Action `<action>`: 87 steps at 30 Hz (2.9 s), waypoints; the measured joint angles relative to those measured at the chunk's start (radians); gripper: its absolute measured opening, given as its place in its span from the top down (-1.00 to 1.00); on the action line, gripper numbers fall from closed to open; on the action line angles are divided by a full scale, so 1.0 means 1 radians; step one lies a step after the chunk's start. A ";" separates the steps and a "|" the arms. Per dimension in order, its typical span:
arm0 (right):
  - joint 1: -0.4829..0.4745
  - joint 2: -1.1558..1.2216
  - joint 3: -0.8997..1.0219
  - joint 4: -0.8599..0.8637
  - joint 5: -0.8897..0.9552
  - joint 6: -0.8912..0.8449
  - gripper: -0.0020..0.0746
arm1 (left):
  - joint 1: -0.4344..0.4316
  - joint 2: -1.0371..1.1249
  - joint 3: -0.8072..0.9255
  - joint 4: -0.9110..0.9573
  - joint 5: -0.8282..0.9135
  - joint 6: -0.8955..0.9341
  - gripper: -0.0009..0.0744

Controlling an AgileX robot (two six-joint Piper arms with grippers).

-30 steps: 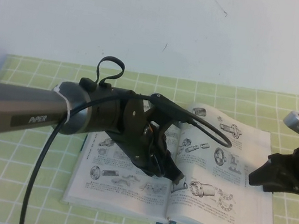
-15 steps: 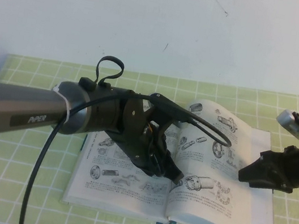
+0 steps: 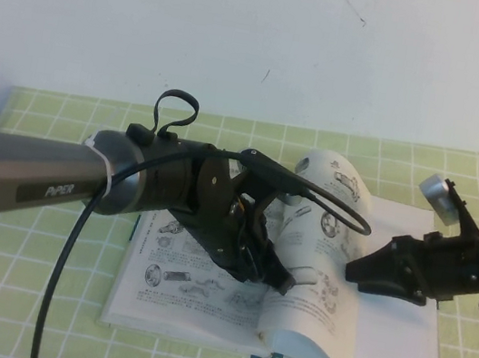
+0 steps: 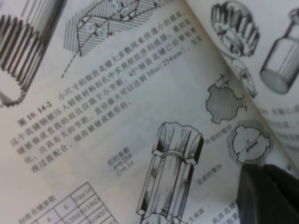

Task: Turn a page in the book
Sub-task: Open the closed book

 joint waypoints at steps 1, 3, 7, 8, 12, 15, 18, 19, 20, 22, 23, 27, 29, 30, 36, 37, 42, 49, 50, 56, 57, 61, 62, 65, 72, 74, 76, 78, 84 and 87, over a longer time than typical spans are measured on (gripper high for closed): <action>0.009 0.002 0.000 0.014 0.000 -0.013 0.13 | 0.000 0.000 0.000 0.000 0.000 0.000 0.98; 0.025 0.007 0.000 0.048 0.000 -0.038 0.13 | 0.000 0.000 0.000 0.000 0.000 0.000 0.98; 0.042 0.009 0.003 0.086 -0.002 -0.071 0.13 | 0.000 -0.009 0.000 0.009 -0.001 0.000 0.98; 0.044 0.009 0.005 0.088 -0.002 -0.076 0.13 | 0.000 -0.014 0.000 0.021 -0.002 0.000 0.98; 0.044 0.009 0.007 0.092 -0.004 -0.080 0.13 | -0.002 -0.051 0.010 0.075 0.000 0.000 0.98; 0.044 0.009 0.007 0.092 -0.004 -0.080 0.13 | 0.000 -0.107 0.019 0.116 0.010 0.000 0.98; 0.044 0.009 0.007 0.092 -0.004 -0.080 0.13 | -0.005 -0.194 0.019 0.138 0.008 0.002 0.98; 0.044 0.009 0.007 0.092 -0.004 -0.080 0.13 | -0.015 -0.223 0.019 0.146 0.003 0.002 0.98; 0.044 0.009 0.007 0.092 -0.004 -0.080 0.13 | -0.024 -0.244 0.019 0.157 -0.002 0.004 0.98; 0.044 0.009 0.007 0.092 -0.004 -0.081 0.13 | -0.060 -0.289 0.019 0.187 -0.016 0.004 0.98; 0.044 0.009 0.007 0.092 -0.004 -0.084 0.13 | -0.085 -0.301 0.019 0.198 -0.023 0.005 0.98; 0.044 0.009 0.007 0.092 -0.006 -0.098 0.15 | -0.203 -0.311 0.019 0.235 -0.061 0.057 0.98; 0.044 0.011 0.007 0.092 -0.008 -0.099 0.17 | -0.259 -0.286 0.012 0.237 -0.063 0.101 0.98; 0.044 0.011 0.007 0.092 -0.008 -0.099 0.19 | -0.287 -0.265 0.004 0.237 -0.063 0.126 0.98; 0.046 0.011 0.007 0.076 -0.012 -0.101 0.26 | -0.381 -0.117 -0.031 0.240 -0.044 0.246 0.98; 0.046 0.011 0.007 0.074 -0.014 -0.102 0.26 | -0.386 -0.097 -0.031 0.241 -0.044 0.255 0.98; 0.046 0.011 0.007 0.072 -0.014 -0.106 0.27 | -0.386 -0.035 -0.036 0.275 -0.063 0.266 0.98; 0.046 0.011 0.007 0.064 -0.017 -0.107 0.27 | -0.361 0.028 -0.042 0.302 -0.126 0.266 0.98; 0.046 0.011 0.007 0.064 -0.017 -0.107 0.27 | -0.359 0.029 -0.044 0.302 -0.130 0.266 0.98; 0.046 0.011 0.007 0.058 -0.019 -0.107 0.27 | -0.340 0.048 -0.051 0.290 -0.129 0.260 0.98; 0.046 0.011 0.007 0.056 -0.019 -0.107 0.27 | -0.339 0.048 -0.051 0.286 -0.129 0.255 0.98; 0.046 0.011 0.007 0.054 -0.019 -0.107 0.27 | -0.333 0.048 -0.051 0.276 -0.129 0.230 0.98; 0.046 0.011 0.007 0.054 -0.017 -0.107 0.27 | -0.332 0.048 -0.051 0.272 -0.128 0.228 0.98; 0.046 0.011 0.007 0.050 -0.007 -0.107 0.27 | -0.330 0.050 -0.053 0.268 -0.124 0.219 0.98; 0.023 0.015 0.007 0.025 0.036 -0.107 0.27 | -0.330 0.050 -0.055 0.268 -0.118 0.206 0.98; 0.002 0.016 0.007 0.018 0.057 -0.107 0.27 | -0.330 0.050 -0.056 0.268 -0.116 0.200 0.98; -0.021 0.016 0.007 0.014 0.076 -0.107 0.27 | -0.329 0.050 -0.056 0.268 -0.116 0.186 0.98; -0.044 0.016 0.007 0.013 0.093 -0.107 0.27 | -0.329 0.050 -0.056 0.268 -0.116 0.182 0.98; -0.084 0.016 0.008 0.010 0.149 -0.107 0.52 | -0.329 0.054 -0.057 0.274 -0.116 0.180 0.98; -0.086 0.016 0.008 0.005 0.159 -0.107 0.73 | -0.329 0.060 -0.060 0.274 -0.114 0.175 0.98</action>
